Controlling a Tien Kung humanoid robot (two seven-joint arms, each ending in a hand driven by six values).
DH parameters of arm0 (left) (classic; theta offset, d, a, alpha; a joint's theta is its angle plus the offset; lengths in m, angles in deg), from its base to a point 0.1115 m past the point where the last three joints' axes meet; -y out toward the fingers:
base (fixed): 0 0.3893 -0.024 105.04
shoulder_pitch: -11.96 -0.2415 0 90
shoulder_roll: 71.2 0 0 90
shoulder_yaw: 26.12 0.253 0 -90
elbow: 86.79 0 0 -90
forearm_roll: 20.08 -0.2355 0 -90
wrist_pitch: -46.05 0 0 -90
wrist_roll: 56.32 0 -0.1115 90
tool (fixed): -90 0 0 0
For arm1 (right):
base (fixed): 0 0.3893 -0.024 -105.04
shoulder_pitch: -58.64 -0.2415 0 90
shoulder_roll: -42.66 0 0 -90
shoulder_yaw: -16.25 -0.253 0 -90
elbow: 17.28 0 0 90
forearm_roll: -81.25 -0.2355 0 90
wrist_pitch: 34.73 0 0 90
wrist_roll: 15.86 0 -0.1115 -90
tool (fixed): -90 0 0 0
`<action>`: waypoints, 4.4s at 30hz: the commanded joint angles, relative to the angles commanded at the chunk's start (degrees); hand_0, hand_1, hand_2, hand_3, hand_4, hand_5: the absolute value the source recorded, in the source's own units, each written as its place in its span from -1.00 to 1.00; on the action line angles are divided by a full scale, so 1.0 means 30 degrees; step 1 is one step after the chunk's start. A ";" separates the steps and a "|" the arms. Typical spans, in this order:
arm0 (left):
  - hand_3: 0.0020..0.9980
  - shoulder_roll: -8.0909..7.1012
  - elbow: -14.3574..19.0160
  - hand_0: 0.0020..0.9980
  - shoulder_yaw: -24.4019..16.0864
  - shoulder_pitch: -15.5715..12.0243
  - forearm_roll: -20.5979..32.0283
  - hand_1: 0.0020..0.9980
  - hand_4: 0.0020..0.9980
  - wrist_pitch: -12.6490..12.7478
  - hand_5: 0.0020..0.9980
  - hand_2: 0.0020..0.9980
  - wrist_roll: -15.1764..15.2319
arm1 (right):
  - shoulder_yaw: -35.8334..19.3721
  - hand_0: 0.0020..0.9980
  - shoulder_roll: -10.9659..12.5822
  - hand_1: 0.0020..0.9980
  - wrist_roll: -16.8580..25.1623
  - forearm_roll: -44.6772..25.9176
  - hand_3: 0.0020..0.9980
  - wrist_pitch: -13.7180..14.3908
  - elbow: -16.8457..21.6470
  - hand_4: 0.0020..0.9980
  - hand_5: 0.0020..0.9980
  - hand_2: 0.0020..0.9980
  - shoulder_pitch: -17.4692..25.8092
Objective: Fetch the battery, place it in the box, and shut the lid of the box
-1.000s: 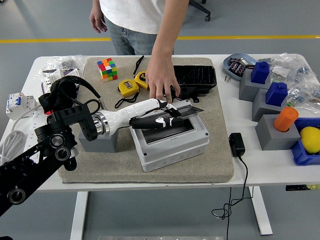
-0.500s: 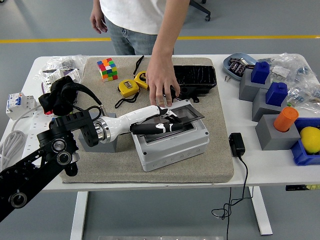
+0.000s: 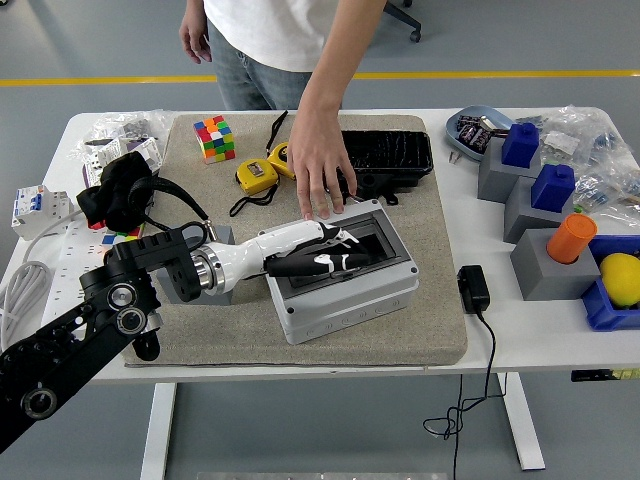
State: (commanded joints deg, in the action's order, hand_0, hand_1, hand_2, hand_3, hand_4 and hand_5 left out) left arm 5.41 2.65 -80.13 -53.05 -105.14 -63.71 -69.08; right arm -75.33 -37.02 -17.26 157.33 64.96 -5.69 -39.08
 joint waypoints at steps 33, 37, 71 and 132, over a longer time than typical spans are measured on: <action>0.82 0.2164 -0.2012 0.85 -1.1965 -0.3092 0.7490 0.93 1.00 0.6008 1.00 0.87 0.7560 | -0.0493 0.67 -0.0835 0.57 -0.0120 0.0590 0.62 -0.0057 0.0064 1.00 1.00 0.55 -0.0014; 0.82 0.2196 -0.2286 0.85 -1.2449 -0.3527 0.8948 0.93 1.00 0.5478 1.00 0.87 0.7430 | -0.0481 0.67 -0.0915 0.57 -0.0152 0.0673 0.62 -0.0073 0.0055 1.00 1.00 0.55 -0.0049; 0.84 0.3260 -0.1853 0.90 -1.8129 -0.6402 -0.7762 0.96 1.00 0.7014 1.00 0.87 0.4871 | -0.0773 0.68 -0.1688 0.60 -0.0044 0.1405 0.63 0.0244 -0.0081 1.00 1.00 0.57 0.0927; 0.53 0.3597 -0.1882 0.70 -1.7673 -0.6176 -0.3030 0.63 1.00 0.8265 1.00 0.55 0.6863 | 0.1278 0.71 -0.1545 0.65 0.0317 -0.0084 0.65 0.0193 -0.0044 1.00 1.00 0.60 0.1218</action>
State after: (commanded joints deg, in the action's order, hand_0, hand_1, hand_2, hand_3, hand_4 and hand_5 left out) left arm 16.20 -3.00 -133.14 -71.58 -114.23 -38.91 -48.49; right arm -71.49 -41.66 -16.31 157.08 65.54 -5.82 -35.43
